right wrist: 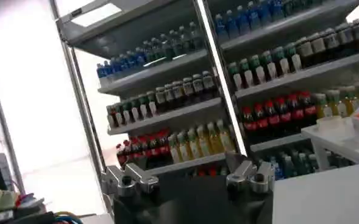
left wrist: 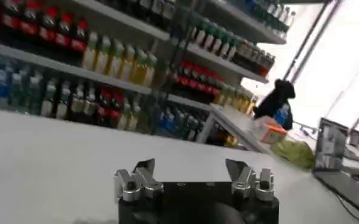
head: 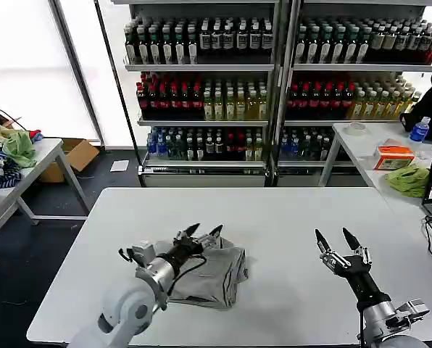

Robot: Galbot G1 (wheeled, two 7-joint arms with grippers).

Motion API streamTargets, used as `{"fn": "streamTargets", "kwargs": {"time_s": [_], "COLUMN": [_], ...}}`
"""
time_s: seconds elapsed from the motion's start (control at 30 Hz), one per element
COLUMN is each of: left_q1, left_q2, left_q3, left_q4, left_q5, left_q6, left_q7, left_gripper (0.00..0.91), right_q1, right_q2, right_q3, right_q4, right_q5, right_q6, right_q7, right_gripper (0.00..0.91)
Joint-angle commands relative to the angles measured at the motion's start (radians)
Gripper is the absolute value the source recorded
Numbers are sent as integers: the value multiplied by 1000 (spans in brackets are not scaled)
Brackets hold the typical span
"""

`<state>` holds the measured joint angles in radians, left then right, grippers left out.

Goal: Fold and organize the clothes.

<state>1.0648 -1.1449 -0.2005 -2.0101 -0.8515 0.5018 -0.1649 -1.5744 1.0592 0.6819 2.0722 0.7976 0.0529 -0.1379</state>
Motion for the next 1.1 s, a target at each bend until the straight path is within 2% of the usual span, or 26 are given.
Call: {"fn": "streamTargets", "kwargs": {"time_s": [0.03,0.17,0.3,0.73,1.1], "left_q1": [255,376,418,358,315], "left_q2": [40,22,4,-40,-33], "left_q3": [-405,-447,-412,-223,-195], "left_q4": [-40,-58,-43,-29,51], "left_q5": [176,176,212,168,166], "left_q6": [72,75,75,76,75], "left_q7": [58,50,53,38,47], "left_gripper": [907,907,907,907,907], "right_q1": [6,19,32,24,12], "right_q2": [-4,-15,-21,-24,-22], "right_q3": [-11,-30,-41,-35,-18], "right_q4": [-14,-35,-41,-41,-38], "right_q5": [-6,-8,-8,-12,-11], "right_q6": [3,4,5,5,8], "right_q7": [-3,-3,-2,-1,-1], "right_gripper": [907,907,907,907,907]}}
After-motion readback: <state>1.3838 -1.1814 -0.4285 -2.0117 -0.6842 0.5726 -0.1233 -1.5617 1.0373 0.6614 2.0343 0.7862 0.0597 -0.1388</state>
